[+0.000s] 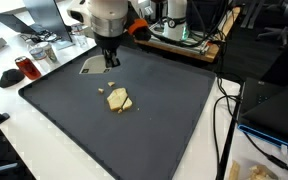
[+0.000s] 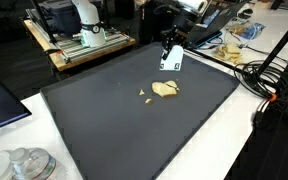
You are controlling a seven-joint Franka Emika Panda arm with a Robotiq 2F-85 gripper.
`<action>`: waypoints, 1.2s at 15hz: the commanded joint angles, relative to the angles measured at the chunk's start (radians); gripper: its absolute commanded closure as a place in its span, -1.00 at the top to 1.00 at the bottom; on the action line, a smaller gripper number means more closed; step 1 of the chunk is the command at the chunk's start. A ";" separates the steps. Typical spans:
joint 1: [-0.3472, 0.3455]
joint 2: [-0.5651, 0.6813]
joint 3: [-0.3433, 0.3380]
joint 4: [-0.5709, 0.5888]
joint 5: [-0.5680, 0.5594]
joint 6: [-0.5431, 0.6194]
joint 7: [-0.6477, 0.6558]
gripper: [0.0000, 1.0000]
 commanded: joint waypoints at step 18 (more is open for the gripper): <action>-0.051 0.470 0.020 0.895 0.175 -0.604 -0.119 -0.98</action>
